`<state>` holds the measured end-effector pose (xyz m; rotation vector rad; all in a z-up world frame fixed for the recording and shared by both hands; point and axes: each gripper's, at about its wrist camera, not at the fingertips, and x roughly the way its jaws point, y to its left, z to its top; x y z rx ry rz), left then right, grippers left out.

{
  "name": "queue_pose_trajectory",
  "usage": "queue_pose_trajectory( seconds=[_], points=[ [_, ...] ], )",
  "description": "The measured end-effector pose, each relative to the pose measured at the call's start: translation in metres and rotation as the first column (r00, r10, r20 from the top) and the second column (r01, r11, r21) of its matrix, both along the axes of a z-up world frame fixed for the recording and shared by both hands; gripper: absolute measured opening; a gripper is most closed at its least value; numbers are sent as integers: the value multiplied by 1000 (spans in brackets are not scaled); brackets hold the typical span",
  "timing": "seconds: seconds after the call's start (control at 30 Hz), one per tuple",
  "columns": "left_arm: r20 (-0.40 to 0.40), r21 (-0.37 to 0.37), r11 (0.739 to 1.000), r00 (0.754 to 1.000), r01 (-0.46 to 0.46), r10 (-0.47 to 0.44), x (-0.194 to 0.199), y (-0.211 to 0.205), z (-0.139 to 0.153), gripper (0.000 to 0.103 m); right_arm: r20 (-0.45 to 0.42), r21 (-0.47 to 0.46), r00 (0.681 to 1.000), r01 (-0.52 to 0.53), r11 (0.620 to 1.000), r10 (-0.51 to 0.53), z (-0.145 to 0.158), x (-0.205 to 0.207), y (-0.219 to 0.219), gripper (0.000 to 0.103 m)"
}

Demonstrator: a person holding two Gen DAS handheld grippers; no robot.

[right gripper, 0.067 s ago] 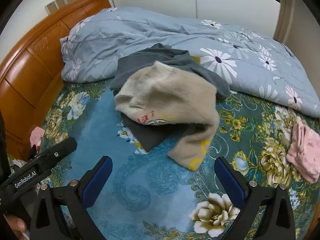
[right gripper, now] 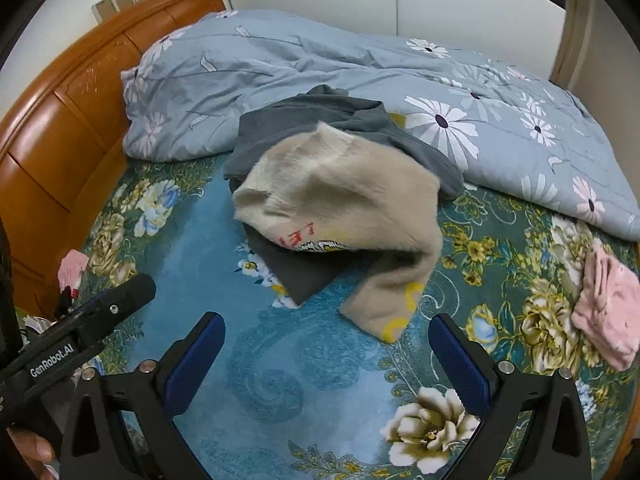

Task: Fold clothes
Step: 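Move both grippers toward the crumpled beige sweater on the bed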

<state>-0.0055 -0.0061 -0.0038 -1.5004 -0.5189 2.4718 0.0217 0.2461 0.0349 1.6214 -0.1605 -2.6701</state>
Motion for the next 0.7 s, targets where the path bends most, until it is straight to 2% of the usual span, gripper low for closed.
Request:
queue_pose_trajectory(
  seconds=[0.07, 0.23, 0.3, 0.37, 0.57, 0.7],
  points=[
    [2, 7, 1000, 1000, -2, 2, -4, -5, -3, 93, -10, -11, 1000, 15, 1000, -15, 0, -1, -1, 103],
    [6, 20, 1000, 1000, -9, 9, -15, -17, -11, 96, 44, 10, 999, -28, 1000, 27, 4, -13, -18, 103],
    [10, 11, 1000, 1000, -18, 18, -20, -18, -17, 97, 28, 14, 998, -48, 999, 47, 3, -15, -20, 103],
    [25, 16, 1000, 1000, -13, 13, -27, -20, -20, 97, 44, 18, 998, -54, 998, 53, 2, -34, -35, 103],
    [61, 23, 1000, 998, 9, -10, -39, -13, -32, 98, 67, 42, 996, -66, 997, 63, -10, -43, -33, 103],
    [78, 32, 999, 996, 28, -30, -49, -5, -42, 98, 134, 94, 989, -76, 993, 63, -23, -52, -32, 103]
  ],
)
